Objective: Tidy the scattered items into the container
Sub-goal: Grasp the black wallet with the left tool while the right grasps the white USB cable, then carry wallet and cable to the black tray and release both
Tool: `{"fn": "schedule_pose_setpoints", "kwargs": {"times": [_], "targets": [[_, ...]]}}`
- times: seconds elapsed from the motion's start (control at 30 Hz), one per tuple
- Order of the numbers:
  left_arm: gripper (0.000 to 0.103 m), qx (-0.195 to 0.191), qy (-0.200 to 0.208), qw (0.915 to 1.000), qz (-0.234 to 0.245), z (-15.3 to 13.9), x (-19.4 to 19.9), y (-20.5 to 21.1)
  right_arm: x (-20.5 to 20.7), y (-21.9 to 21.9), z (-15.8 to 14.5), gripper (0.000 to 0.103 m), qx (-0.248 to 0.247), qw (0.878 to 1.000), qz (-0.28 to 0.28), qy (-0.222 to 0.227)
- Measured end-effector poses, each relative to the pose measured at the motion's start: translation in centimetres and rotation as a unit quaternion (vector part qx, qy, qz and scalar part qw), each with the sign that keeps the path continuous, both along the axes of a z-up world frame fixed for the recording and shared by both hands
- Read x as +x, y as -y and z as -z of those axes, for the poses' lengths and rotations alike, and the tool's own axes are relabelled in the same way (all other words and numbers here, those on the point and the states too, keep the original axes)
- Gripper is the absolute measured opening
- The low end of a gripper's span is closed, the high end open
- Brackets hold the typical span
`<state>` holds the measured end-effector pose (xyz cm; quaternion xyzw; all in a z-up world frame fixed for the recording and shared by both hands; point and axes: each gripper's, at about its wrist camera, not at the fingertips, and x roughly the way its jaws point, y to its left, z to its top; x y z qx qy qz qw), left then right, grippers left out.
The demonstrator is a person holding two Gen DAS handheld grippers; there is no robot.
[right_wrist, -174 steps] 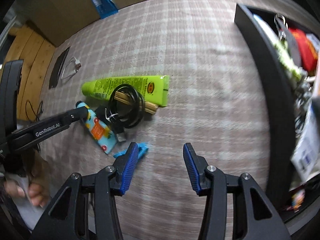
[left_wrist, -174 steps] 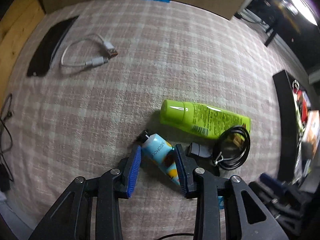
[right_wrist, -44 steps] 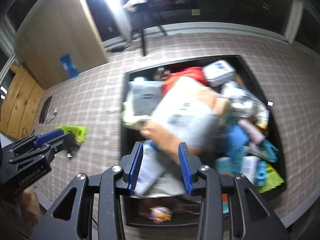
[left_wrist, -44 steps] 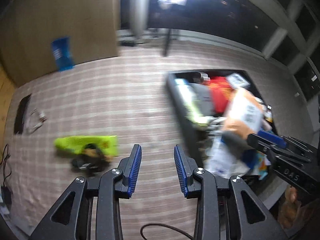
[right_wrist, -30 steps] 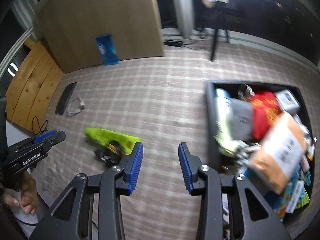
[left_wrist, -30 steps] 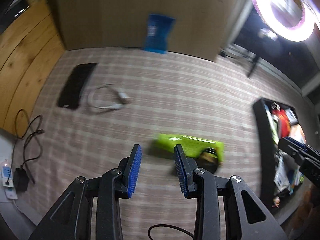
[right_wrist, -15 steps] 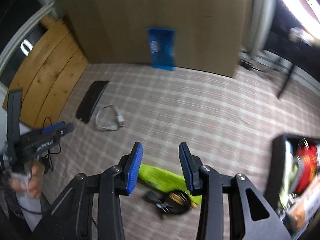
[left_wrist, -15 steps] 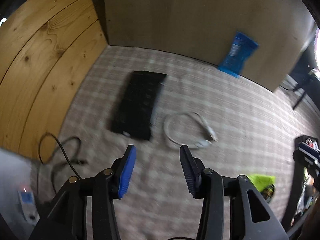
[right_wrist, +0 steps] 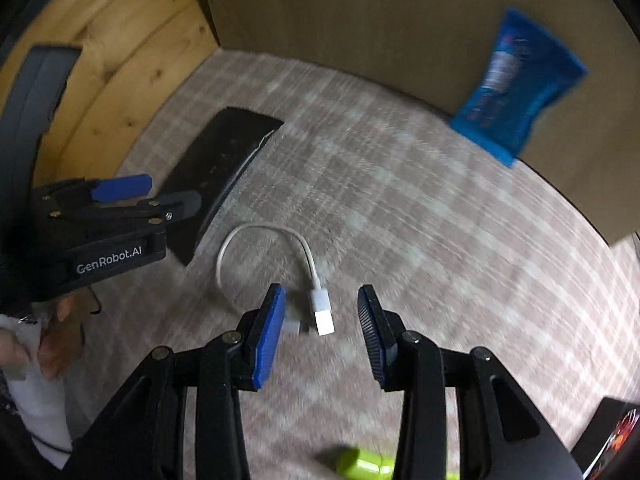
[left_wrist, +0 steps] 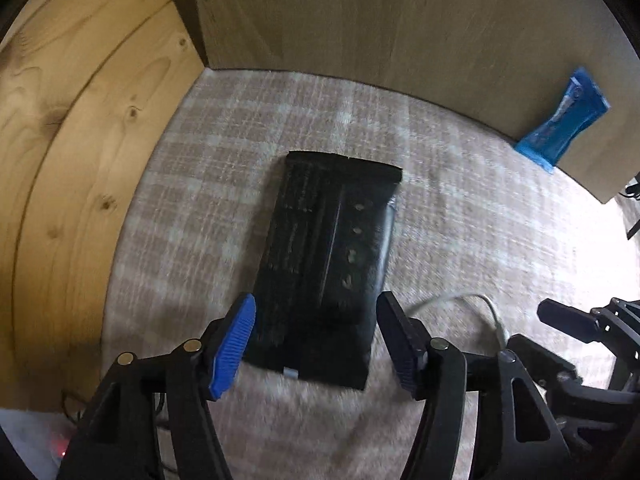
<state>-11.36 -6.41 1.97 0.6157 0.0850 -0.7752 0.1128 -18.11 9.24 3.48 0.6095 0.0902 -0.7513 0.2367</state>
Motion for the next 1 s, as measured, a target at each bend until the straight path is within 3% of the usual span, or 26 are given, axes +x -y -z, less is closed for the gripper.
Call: {"fn": "schedule_pose_setpoints", "kwargs": {"times": [0.27, 0.43, 0.57, 0.7, 1.0], "targets": [[0.075, -0.031, 0.017, 0.9991, 0.023, 1.9, -2.0, -0.8, -1.6, 1.7, 2.5, 0.037, 0.022, 1.000, -0.014, 0.012], [0.079, -0.026, 0.014, 0.9993, 0.022, 2.0, -2.2, -0.2, -1.7, 2.5, 2.8, 0.037, 0.031, 0.999, -0.028, 0.006], [0.070, -0.022, 0.001, 0.9994, 0.026, 1.8, -1.7, -0.4, -1.7, 2.9, 2.7, 0.026, 0.040, 0.999, -0.034, -0.006], [0.062, -0.025, -0.010, 0.9994, 0.020, 1.6, -1.2, -0.7, -1.3, 2.8, 2.7, 0.006, 0.047, 0.998, -0.035, -0.022], [0.055, -0.025, -0.018, 0.9995, -0.005, 0.4, 0.9, -1.0, -0.2, 0.2, 1.1, 0.004, -0.003, 1.000, 0.000, -0.013]]}}
